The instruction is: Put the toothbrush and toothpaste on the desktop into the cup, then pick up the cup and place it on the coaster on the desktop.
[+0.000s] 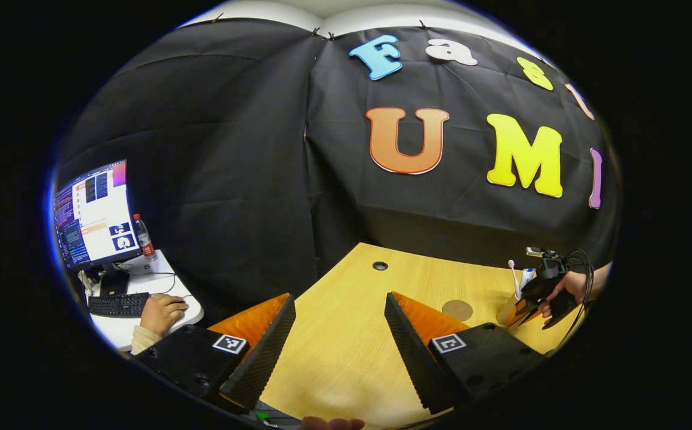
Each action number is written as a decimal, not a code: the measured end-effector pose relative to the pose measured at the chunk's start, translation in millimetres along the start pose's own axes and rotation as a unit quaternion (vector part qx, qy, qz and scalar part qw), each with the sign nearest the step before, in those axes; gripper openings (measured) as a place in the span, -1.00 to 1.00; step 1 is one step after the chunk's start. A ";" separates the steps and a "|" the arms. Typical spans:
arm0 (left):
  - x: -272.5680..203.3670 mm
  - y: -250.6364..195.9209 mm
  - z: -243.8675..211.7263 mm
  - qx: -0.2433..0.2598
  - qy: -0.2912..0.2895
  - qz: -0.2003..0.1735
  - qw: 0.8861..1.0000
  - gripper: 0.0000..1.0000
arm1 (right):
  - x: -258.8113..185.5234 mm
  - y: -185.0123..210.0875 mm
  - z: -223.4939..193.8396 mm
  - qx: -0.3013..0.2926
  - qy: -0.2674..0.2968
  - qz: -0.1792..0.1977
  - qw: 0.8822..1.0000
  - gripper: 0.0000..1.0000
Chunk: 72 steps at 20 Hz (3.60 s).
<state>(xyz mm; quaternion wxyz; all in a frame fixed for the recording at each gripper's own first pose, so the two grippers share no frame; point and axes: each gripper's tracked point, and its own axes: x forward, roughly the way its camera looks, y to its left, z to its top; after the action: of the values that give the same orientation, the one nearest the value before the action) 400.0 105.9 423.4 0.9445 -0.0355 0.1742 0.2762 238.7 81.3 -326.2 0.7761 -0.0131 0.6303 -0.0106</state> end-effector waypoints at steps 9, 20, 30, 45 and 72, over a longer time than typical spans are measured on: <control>-1.0 -0.8 -3.9 0.008 0.011 -0.007 1.000 0.93 | 11.2 3.9 -10.6 0.018 0.041 0.013 0.999 -0.21; 3.7 -8.2 -13.5 0.018 0.026 -0.023 0.999 0.93 | 9.0 -3.7 1.7 0.002 -0.009 0.003 1.000 -0.45; -3.1 -11.1 -14.7 0.013 0.023 -0.026 0.999 0.92 | 2.5 -3.9 3.7 -0.005 -0.031 0.007 0.999 -0.46; -13.0 27.0 -11.1 0.006 0.011 0.007 1.000 0.94 | 1.4 -1.6 4.4 -0.066 -0.041 0.040 0.996 -0.46; -9.2 49.0 -27.4 -0.015 0.029 0.030 0.999 0.92 | -1.6 26.4 -8.0 -0.110 -0.029 0.071 0.991 -0.48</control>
<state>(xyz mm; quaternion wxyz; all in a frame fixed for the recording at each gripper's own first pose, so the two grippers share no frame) 358.1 138.2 402.4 0.9296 -0.0521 0.1983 0.3061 230.5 107.7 -327.1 0.7869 -0.0542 0.6041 0.1141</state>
